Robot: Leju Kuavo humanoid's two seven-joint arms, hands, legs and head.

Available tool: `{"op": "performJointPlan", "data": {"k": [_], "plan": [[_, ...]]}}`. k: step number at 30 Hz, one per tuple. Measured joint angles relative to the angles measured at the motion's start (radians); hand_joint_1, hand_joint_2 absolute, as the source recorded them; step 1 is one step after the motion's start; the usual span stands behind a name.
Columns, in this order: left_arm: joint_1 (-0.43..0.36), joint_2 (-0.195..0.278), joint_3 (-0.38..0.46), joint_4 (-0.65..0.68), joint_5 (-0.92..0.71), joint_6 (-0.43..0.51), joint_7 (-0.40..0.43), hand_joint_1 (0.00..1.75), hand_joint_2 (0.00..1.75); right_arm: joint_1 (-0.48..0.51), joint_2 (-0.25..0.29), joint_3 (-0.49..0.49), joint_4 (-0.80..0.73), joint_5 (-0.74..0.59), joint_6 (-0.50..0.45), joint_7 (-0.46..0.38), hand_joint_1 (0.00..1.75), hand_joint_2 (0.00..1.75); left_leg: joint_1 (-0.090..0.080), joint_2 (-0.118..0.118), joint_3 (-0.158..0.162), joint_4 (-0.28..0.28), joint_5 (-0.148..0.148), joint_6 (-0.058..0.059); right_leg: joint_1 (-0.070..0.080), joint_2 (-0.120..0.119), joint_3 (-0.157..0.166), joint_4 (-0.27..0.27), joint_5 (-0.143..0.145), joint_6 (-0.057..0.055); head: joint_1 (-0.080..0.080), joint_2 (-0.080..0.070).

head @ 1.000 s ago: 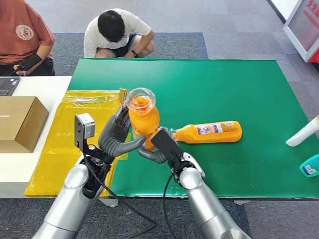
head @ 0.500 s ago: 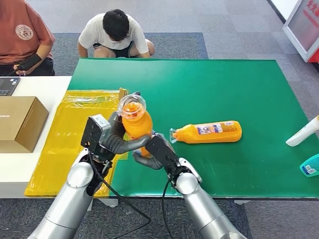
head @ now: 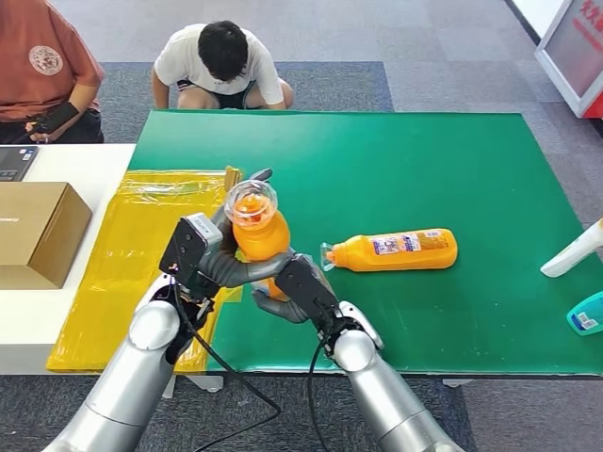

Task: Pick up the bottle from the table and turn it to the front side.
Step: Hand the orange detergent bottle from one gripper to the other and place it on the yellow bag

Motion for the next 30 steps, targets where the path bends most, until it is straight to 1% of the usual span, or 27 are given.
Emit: {"op": "performJointPlan", "data": {"k": [3, 4, 7, 8, 18, 30], "plan": [[0.0, 0.0, 0.0, 0.0, 0.0, 0.0, 0.0, 0.0, 1.75, 0.0, -0.001, 0.0, -0.001, 0.0, 0.0, 0.0, 1.75, 1.75, 0.0, 0.0, 0.0, 0.0, 0.0, 0.0, 0.0, 0.0, 0.0, 0.0, 0.0, 0.0, 0.0, 0.0], [0.0, 0.0, 0.0, 0.0, 0.0, 0.0, 0.0, 0.07, 1.75, 0.0, -0.001, 0.001, -0.001, 0.0, 0.0, 0.0, 1.75, 1.75, 0.0, 0.0, 0.0, 0.0, 0.0, 0.0, 0.0, 0.0, 0.0, 0.0, 0.0, 0.0, 0.0, 0.0], [-0.001, 0.0, 0.0, 0.0, 0.001, -0.001, 0.0, 1.38, 1.75, 0.0, -0.001, 0.001, -0.002, 0.0, 0.0, 0.0, 1.75, 1.75, 0.0, 0.0, 0.0, 0.0, 0.0, 0.0, 0.0, 0.0, 0.0, 0.0, 0.0, 0.0, 0.0, 0.0], [-0.001, 0.0, -0.001, 0.0, 0.002, -0.003, 0.0, 1.75, 1.75, 0.0, -0.001, 0.001, -0.002, 0.0, 0.0, 0.0, 1.75, 1.75, 0.0, 0.0, 0.0, 0.0, 0.0, 0.0, 0.0, 0.0, 0.0, 0.0, 0.0, 0.0, 0.0, 0.0], [-0.001, 0.001, -0.001, 0.001, 0.073, -0.026, 0.0, 1.75, 1.75, 0.01, -0.006, 0.009, -0.024, -0.001, -0.009, 0.016, 1.75, 1.75, 0.0, 0.0, 0.0, 0.0, 0.0, 0.0, 0.0, 0.0, 0.0, 0.0, 0.0, 0.0, 0.0, 0.0], [-0.006, 0.014, -0.011, 0.001, 0.112, -0.016, 0.0, 1.75, 1.75, 0.016, -0.011, 0.034, -0.035, -0.027, -0.044, 0.035, 1.75, 1.75, 0.0, 0.0, 0.0, 0.0, 0.0, 0.0, 0.0, 0.0, 0.0, 0.0, 0.0, 0.0, 0.0, 0.0]]}}
